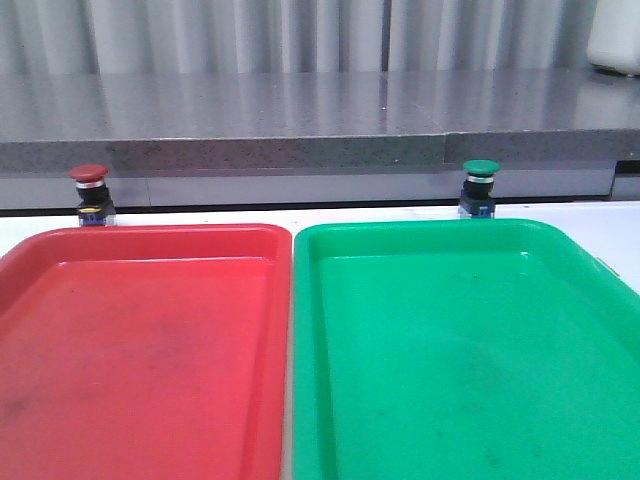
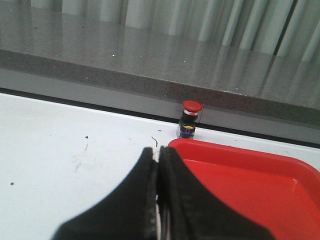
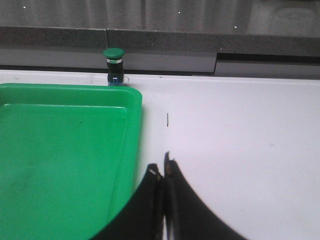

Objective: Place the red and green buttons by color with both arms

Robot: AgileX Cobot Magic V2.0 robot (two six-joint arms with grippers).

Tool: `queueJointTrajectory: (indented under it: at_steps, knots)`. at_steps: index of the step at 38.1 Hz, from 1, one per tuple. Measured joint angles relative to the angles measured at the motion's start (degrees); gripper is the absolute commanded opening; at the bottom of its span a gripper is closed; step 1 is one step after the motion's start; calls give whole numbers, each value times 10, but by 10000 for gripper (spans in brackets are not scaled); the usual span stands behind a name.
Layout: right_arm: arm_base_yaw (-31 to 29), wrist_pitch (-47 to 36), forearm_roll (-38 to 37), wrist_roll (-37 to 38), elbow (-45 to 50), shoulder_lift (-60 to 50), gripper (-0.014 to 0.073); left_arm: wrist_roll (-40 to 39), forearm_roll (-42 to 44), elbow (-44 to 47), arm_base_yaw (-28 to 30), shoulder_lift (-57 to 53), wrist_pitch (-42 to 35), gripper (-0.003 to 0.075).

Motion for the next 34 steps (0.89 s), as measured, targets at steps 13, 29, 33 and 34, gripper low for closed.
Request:
queueJointTrajectory:
  at_steps: [13, 29, 33, 34]
  knots:
    - [0, 0, 0, 0, 0, 0, -67, 0, 0, 0, 0, 0, 0, -20]
    - [0, -64, 0, 0, -3, 0, -67, 0, 0, -1, 0, 0, -124, -20]
    - [0, -66, 0, 0, -38, 0, -67, 0, 0, -31, 0, 0, -131, -20]
    - [0, -64, 0, 0, -54, 0, -67, 0, 0, -47, 0, 0, -119, -20]
